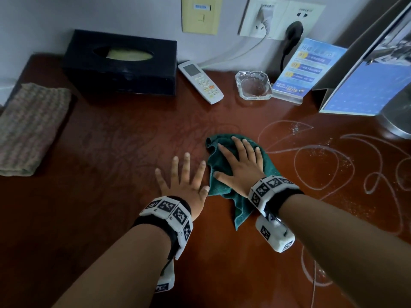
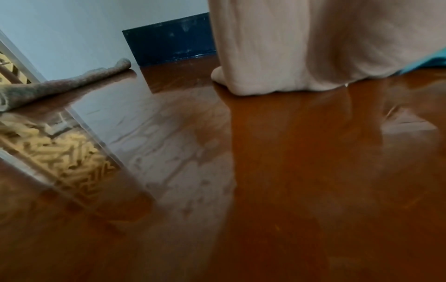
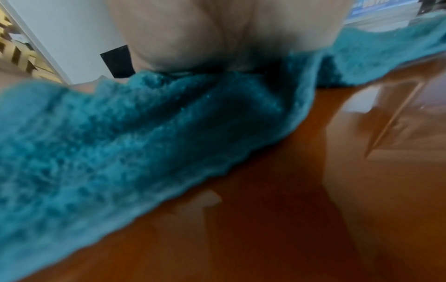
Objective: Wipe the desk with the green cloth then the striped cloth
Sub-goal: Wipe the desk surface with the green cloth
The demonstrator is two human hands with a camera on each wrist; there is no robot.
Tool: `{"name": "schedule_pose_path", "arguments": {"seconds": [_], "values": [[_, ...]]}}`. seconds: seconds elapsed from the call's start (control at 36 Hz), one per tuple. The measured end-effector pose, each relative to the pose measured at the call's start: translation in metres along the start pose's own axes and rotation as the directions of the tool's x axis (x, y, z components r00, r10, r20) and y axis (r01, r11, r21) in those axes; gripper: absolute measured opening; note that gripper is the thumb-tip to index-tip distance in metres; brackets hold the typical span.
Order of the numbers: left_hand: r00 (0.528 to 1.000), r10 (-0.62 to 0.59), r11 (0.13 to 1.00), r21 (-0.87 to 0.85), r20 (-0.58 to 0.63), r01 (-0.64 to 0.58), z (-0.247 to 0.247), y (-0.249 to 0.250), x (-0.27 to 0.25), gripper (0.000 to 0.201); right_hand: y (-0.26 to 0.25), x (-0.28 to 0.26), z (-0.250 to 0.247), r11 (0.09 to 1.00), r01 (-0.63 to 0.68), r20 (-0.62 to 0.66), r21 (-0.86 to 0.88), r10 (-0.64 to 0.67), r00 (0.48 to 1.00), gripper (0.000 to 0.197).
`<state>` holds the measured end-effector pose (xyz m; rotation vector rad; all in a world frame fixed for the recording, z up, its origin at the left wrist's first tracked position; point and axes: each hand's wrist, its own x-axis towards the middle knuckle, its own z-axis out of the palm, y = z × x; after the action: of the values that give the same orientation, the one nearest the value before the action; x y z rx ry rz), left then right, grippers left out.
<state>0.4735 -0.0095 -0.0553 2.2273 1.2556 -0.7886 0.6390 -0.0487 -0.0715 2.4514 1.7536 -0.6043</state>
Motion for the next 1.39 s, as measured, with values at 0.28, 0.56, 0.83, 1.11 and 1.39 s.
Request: {"name": "schedule_pose_path", "arguments": {"seconds": [0.28,0.56,0.83,1.11,1.39], "values": [[1.0,0.009,1.0,0.003,0.01,-0.009,-0.001,-0.001,0.0,0.055,0.002,0.052,-0.014,0.994,-0.098,-0.08,0.043,0.101,0.992,0.077],[1.0,0.021,1.0,0.002,0.003,-0.021,0.001,-0.002,0.002,0.055,0.007,0.071,-0.023,0.938,-0.337,-0.134,0.084,0.345,0.929,0.085],[1.0,0.024,1.0,-0.011,0.013,-0.024,0.0,-0.002,0.002,0.056,0.03,0.044,-0.052,0.972,0.056,-0.161,-0.228,-0.094,0.982,0.07],[1.0,0.019,1.0,-0.008,0.002,-0.019,0.002,-0.002,0.003,0.057,0.053,0.075,-0.042,0.938,0.29,0.061,-0.192,-0.284,0.957,0.07],[1.0,0.006,1.0,0.009,0.014,-0.006,0.001,-0.002,0.002,0.057,0.059,0.088,-0.034,0.993,0.096,-0.06,-0.071,-0.1,0.993,0.069]]}}
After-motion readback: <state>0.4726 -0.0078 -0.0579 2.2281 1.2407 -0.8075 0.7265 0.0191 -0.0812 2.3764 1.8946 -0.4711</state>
